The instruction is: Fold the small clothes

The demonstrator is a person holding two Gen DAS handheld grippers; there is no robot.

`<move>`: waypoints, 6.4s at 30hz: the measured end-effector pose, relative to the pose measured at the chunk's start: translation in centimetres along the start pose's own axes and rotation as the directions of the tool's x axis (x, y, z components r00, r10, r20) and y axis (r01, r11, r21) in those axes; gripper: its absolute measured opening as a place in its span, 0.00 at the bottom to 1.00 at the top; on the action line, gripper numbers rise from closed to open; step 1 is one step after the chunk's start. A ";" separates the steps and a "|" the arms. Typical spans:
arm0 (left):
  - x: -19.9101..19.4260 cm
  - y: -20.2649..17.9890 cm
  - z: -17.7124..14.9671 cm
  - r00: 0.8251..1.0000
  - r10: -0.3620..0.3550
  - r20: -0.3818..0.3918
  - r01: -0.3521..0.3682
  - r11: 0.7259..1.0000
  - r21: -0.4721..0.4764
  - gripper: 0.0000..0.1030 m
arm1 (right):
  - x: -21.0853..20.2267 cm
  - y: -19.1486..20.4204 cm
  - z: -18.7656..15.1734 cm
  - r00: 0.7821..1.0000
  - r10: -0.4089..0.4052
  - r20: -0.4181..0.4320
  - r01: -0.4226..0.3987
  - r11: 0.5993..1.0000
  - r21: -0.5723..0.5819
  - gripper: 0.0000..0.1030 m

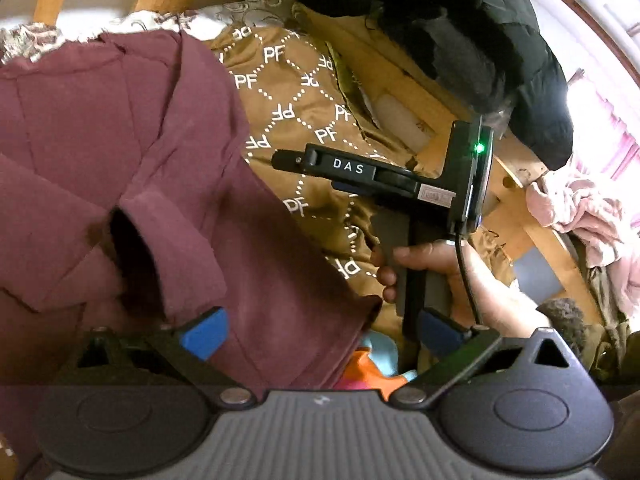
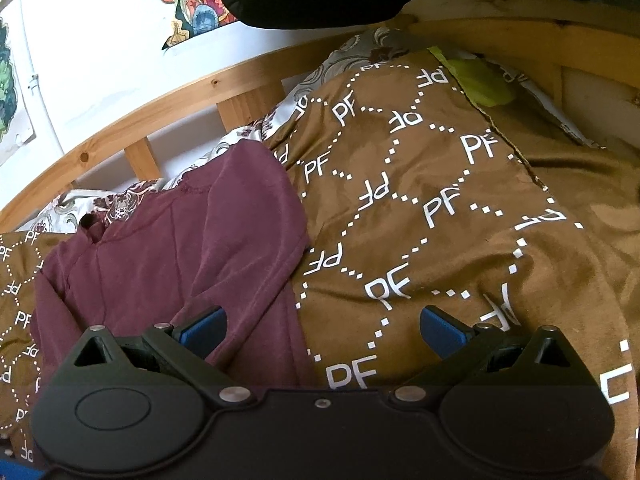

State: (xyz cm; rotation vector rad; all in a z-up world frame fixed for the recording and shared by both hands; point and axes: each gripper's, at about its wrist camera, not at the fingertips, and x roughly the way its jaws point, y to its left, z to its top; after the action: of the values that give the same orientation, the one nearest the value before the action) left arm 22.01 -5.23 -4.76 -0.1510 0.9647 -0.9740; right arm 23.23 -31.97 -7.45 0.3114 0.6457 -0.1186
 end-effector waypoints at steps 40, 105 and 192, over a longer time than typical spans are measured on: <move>-10.5 12.0 -0.5 0.684 0.722 0.100 -0.523 0.582 -0.623 0.99 | -3.6 0.9 -0.5 0.974 0.223 0.031 -0.224 0.974 0.034 0.16; -11.6 19.9 -1.1 0.560 0.819 0.124 -0.376 0.384 -0.843 0.47 | 15.8 34.1 8.6 0.741 0.513 -0.434 -0.662 0.664 -0.347 0.57; 0.1 16.2 3.3 0.658 0.751 -0.056 -0.710 0.593 -0.380 0.97 | 8.0 19.5 3.4 0.875 0.397 -0.277 -0.484 0.747 -0.457 0.43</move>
State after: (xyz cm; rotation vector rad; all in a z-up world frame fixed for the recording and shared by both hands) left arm 34.75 3.22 -11.09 -0.1031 0.9723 0.0072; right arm 35.54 -14.69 -4.95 -0.0566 0.7236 0.5455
